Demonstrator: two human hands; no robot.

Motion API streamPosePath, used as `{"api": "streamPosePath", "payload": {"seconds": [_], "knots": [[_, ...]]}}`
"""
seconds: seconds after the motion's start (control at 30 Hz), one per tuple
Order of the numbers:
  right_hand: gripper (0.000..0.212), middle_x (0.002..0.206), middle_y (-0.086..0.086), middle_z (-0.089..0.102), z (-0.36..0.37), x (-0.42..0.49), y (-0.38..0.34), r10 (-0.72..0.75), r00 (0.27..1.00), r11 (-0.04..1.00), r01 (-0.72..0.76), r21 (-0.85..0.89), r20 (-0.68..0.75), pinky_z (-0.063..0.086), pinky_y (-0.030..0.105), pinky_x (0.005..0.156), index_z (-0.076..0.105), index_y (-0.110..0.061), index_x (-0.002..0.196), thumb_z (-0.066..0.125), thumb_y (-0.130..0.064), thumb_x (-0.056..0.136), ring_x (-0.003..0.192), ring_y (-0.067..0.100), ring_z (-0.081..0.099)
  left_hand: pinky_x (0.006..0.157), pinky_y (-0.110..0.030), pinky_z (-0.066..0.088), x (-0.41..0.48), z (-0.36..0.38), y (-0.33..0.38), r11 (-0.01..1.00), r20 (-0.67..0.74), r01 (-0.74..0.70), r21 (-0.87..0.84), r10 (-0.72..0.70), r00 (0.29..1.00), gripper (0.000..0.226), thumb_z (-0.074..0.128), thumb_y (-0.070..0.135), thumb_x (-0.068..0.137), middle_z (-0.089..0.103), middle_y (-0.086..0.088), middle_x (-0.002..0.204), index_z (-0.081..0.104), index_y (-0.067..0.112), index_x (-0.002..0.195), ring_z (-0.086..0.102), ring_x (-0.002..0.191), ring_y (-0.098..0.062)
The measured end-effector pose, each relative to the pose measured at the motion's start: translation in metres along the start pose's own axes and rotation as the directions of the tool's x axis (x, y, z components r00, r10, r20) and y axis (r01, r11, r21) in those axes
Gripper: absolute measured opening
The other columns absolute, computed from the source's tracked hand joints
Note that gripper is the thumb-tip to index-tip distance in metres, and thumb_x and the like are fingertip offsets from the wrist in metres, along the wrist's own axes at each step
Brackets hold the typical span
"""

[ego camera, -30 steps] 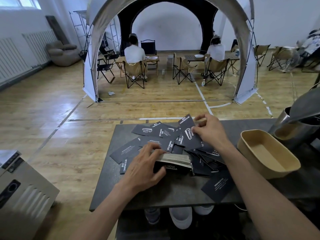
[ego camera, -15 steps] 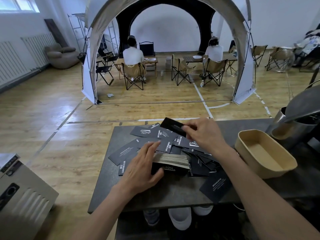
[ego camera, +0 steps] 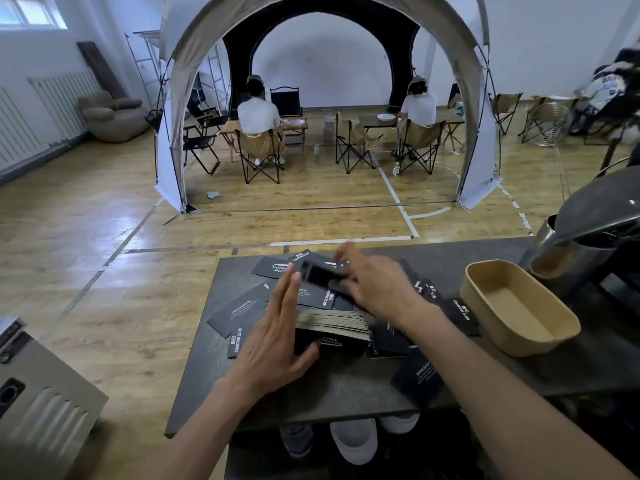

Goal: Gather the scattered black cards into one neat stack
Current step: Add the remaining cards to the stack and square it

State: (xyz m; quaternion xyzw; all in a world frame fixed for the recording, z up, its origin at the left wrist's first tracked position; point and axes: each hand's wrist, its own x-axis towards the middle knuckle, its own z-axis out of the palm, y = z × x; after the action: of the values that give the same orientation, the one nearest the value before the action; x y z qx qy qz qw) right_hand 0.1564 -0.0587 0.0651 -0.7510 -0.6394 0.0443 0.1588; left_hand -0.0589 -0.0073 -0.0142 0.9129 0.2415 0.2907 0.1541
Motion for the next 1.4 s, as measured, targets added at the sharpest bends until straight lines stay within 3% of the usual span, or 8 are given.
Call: {"api": "streamPosePath", "payload": {"seconds": [0.17, 0.27, 0.4, 0.63, 0.8, 0.9, 1.1, 1.4], "knots": [[0.032, 0.093, 0.002, 0.071, 0.012, -0.008, -0.005, -0.081, 0.942, 0.914, -0.060, 0.402, 0.325, 0.052, 0.036, 0.087, 0.068, -0.015, 0.096, 0.044, -0.035, 0.108, 0.091, 0.025, 0.066, 0.105, -0.026, 0.049, 0.004, 0.001, -0.006, 0.996, 0.053, -0.042, 0.076, 0.038, 0.998, 0.085, 0.067, 0.038, 0.086, 0.030, 0.001, 0.166, 0.030, 0.022, 0.160, 0.028, 0.154, -0.015], [0.028, 0.100, -0.001, 0.076, 0.003, 0.005, 0.029, 0.120, 0.986, 0.916, -0.155, 0.369, 0.118, 0.057, 0.041, 0.091, 0.074, -0.016, 0.102, 0.058, -0.039, 0.100, 0.094, 0.019, 0.071, 0.094, -0.034, 0.052, 0.006, 0.001, -0.009, 0.990, 0.085, -0.037, 0.139, 0.025, 0.996, 0.054, 0.061, 0.045, 0.087, 0.060, 0.009, 0.120, 0.056, 0.025, 0.137, 0.052, 0.113, -0.009], [0.056, 0.109, -0.004, 0.076, -0.001, 0.008, 0.063, 0.317, 0.935, 0.946, -0.300, -0.124, 0.160, 0.057, 0.040, 0.091, 0.075, -0.021, 0.109, 0.083, -0.060, 0.070, 0.103, 0.019, 0.069, 0.087, -0.030, 0.051, 0.008, 0.002, -0.012, 0.990, 0.099, -0.030, 0.135, 0.016, 0.995, 0.045, 0.061, 0.047, 0.087, 0.059, 0.011, 0.109, 0.062, 0.022, 0.124, 0.053, 0.101, -0.009], [0.014, 0.092, -0.005, 0.078, -0.012, -0.001, 0.068, 0.422, 0.906, 0.848, -0.380, 0.369, -0.037, 0.057, 0.032, 0.087, 0.080, -0.027, 0.091, 0.086, -0.021, 0.080, 0.091, 0.011, 0.072, 0.094, -0.031, 0.052, 0.019, 0.003, -0.001, 0.995, 0.123, -0.086, 0.058, 0.078, 0.989, 0.047, 0.062, 0.046, 0.087, 0.057, 0.011, 0.122, 0.060, 0.022, 0.127, 0.052, 0.112, -0.005], [0.014, 0.089, -0.006, 0.077, -0.004, -0.036, 0.031, 0.072, 0.936, 0.889, -0.217, 0.402, 0.345, 0.050, 0.014, 0.073, 0.079, -0.021, 0.099, 0.068, -0.029, 0.096, 0.082, 0.004, 0.069, 0.123, -0.024, 0.029, 0.022, 0.013, 0.008, 0.995, 0.132, -0.087, -0.047, 0.093, 0.987, 0.077, 0.072, 0.038, 0.084, 0.016, 0.003, 0.169, 0.036, 0.020, 0.150, 0.019, 0.157, -0.011], [0.027, 0.099, 0.008, 0.078, -0.007, -0.034, 0.049, 0.129, 0.928, 0.709, -0.332, 0.622, 0.348, 0.055, 0.036, 0.087, 0.075, -0.007, 0.103, 0.053, -0.024, 0.105, 0.088, 0.021, 0.075, 0.113, -0.033, 0.045, 0.021, 0.010, 0.007, 0.996, 0.195, -0.073, -0.052, 0.082, 0.977, 0.083, 0.073, 0.038, 0.084, 0.044, 0.009, 0.152, 0.032, 0.031, 0.155, 0.043, 0.139, -0.007], [0.061, 0.112, -0.007, 0.075, -0.019, -0.028, 0.101, 0.414, 0.886, 0.910, -0.410, -0.064, 0.208, 0.055, 0.033, 0.092, 0.074, -0.025, 0.114, 0.091, -0.053, 0.062, 0.103, 0.015, 0.070, 0.096, -0.026, 0.048, 0.028, 0.011, 0.007, 0.991, 0.196, -0.128, -0.023, 0.130, 0.972, 0.045, 0.067, 0.041, 0.088, 0.061, 0.014, 0.121, 0.060, 0.028, 0.131, 0.053, 0.112, -0.007], [0.014, 0.081, -0.010, 0.073, -0.028, -0.027, 0.099, 0.440, 0.897, 0.851, -0.404, 0.336, -0.036, 0.049, 0.026, 0.073, 0.075, -0.028, 0.083, 0.088, -0.025, 0.077, 0.083, 0.012, 0.070, 0.112, -0.026, 0.043, 0.035, 0.026, 0.021, 0.997, 0.223, -0.062, -0.034, 0.068, 0.972, 0.075, 0.071, 0.045, 0.088, 0.036, 0.011, 0.150, 0.036, 0.026, 0.152, 0.045, 0.132, -0.005]]}}
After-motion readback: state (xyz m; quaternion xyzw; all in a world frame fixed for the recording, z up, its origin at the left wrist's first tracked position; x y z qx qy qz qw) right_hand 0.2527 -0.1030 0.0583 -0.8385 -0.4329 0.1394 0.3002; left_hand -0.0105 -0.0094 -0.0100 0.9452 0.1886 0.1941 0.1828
